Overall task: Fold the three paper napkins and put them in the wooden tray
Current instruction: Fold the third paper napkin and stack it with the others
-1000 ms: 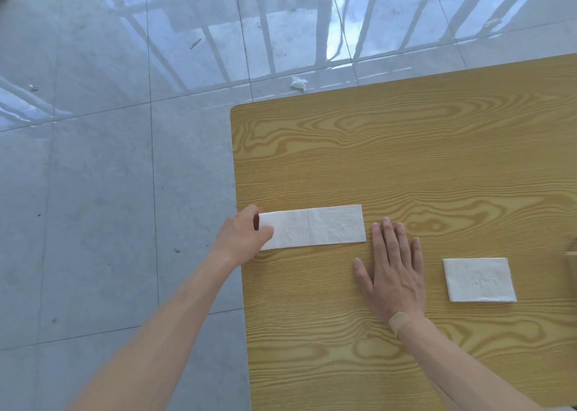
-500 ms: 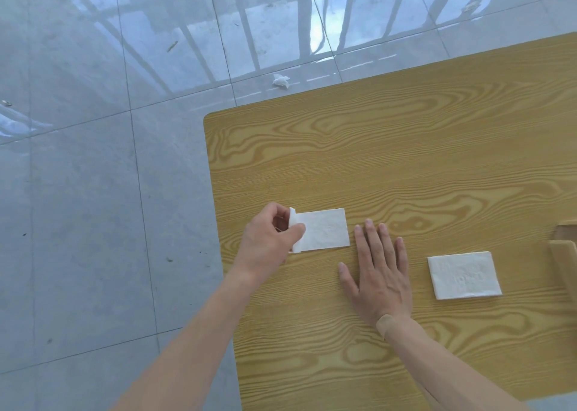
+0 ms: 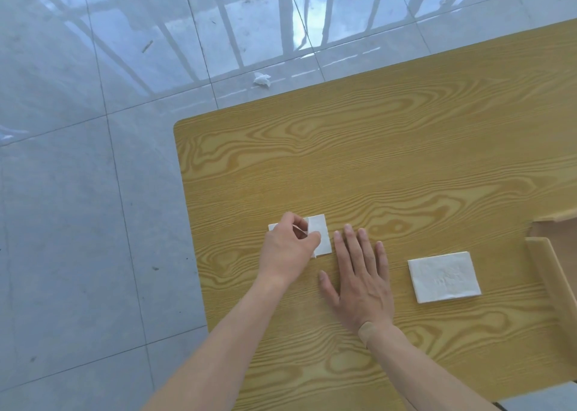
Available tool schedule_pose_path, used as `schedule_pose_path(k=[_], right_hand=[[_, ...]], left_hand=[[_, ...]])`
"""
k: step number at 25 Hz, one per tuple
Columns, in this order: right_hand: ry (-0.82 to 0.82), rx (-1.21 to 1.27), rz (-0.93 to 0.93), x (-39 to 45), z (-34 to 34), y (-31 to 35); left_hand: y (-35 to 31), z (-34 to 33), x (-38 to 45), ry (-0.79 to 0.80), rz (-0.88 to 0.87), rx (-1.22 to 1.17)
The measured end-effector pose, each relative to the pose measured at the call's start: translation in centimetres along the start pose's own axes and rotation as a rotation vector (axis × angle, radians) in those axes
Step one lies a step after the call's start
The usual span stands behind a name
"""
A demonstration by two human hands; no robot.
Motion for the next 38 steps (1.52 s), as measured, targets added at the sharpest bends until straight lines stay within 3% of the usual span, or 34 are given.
schedule_pose_path(k=[8, 12, 18, 21, 24, 29, 38], right_hand=[[0.014, 0.006, -0.003, 0.0, 0.1, 0.0], [0.01, 0.02, 0.003, 0.1, 0.0, 0.0], [-0.112, 0.108, 0.044, 0.4, 1.6, 0.3], [-0.106, 0.062, 0.263, 0.9, 2.0, 2.6], [-0.024, -0.011, 0.37, 2.2, 1.5, 3.9], [0.139, -0.092, 0.333, 4.0, -0.1, 3.0], [0.145, -0.017, 0.264, 3.9, 1.0, 2.3]], left_hand=[[-0.2, -0.3, -0.6, 0.014, -0.013, -0.034], [0.1, 0.9, -1.8, -0.084, -0.105, -0.033], [1.4, 2.7, -5.5, -0.434, -0.546, 0.539], [3.1, 0.7, -6.0, -0.328, -0.636, 0.765], [3.8, -1.1, -5.0, -0.191, -0.598, 0.886], [4.4, -1.6, -3.0, -0.139, -0.45, 0.987], [5.9, 0.6, -2.7, -0.11, -0.469, 0.977]])
Point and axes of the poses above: each hand's wrist, its own x-axis towards the middle knuckle, its own z-axis out of the back of the hand, y = z × x, the point moved 7 cm from there along x, towards the middle knuckle, and after that the axes turned 9 degrees about x, right-handed, at the moved point
